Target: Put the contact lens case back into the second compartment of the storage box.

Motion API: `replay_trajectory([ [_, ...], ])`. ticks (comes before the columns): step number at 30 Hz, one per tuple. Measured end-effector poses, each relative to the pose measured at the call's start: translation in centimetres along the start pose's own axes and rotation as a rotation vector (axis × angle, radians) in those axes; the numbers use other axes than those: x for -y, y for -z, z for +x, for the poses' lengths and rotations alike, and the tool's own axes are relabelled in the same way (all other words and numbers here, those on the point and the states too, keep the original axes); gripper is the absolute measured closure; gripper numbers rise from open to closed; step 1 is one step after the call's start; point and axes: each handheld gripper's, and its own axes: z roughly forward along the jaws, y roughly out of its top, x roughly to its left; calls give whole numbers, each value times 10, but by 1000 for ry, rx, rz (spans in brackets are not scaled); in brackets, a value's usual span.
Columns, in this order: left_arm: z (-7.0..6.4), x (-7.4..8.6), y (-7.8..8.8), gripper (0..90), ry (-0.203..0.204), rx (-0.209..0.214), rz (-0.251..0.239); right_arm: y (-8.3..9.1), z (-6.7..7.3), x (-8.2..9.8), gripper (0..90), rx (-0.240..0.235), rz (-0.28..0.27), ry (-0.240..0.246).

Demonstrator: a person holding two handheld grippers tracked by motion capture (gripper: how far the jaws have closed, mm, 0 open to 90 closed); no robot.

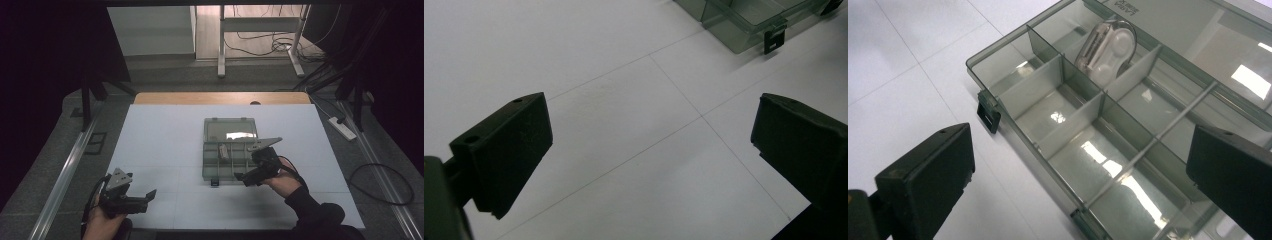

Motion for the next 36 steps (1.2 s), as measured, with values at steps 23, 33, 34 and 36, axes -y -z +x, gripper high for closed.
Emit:
replay_trajectory([
  [23,0,0,0,32,-1,1,2,24,-12,26,0,11,-14,-45],
  [33,0,0,0,32,-2,1,2,35,-16,36,0,21,-20,-61],
  [34,0,0,0,32,-2,0,2,36,-16,37,0,24,-20,-64],
  [36,0,0,0,32,-2,1,2,37,-17,39,0,27,-19,-68],
])
